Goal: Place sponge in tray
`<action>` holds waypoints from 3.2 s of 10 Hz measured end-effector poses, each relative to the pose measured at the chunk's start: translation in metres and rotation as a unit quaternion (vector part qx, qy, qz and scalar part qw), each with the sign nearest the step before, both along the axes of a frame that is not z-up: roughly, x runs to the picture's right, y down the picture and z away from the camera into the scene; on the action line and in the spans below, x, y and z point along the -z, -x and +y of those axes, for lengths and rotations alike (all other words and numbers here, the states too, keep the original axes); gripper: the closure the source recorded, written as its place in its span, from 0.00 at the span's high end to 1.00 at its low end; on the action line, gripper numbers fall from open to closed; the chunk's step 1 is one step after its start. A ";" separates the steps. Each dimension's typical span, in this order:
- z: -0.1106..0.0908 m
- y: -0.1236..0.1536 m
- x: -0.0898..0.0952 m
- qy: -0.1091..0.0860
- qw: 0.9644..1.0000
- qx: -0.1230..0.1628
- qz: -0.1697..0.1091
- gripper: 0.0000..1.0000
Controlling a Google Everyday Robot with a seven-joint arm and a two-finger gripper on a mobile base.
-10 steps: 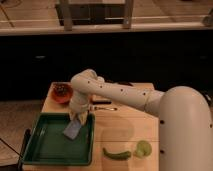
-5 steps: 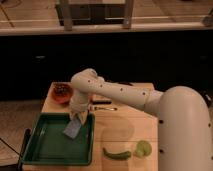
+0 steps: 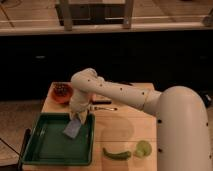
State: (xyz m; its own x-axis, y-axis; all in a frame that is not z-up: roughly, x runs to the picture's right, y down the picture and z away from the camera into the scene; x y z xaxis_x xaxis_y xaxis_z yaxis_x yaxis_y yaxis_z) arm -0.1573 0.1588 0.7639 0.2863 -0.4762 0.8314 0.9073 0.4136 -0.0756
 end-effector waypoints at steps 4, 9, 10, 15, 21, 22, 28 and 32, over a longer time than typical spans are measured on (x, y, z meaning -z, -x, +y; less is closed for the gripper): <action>-0.001 0.002 -0.001 0.003 1.000 0.005 -0.008 0.06; -0.002 0.002 -0.003 0.006 1.000 0.009 -0.014 0.06; -0.003 0.002 -0.003 0.007 1.000 0.009 -0.016 0.06; -0.004 0.001 -0.004 0.011 1.000 0.013 -0.021 0.12; -0.005 0.002 -0.006 0.013 1.000 0.014 -0.025 0.17; -0.006 0.001 -0.007 0.014 1.000 0.014 -0.025 0.13; -0.006 -0.001 -0.009 0.014 0.999 0.015 -0.025 0.20; -0.007 -0.002 -0.010 0.015 0.999 0.014 -0.025 0.21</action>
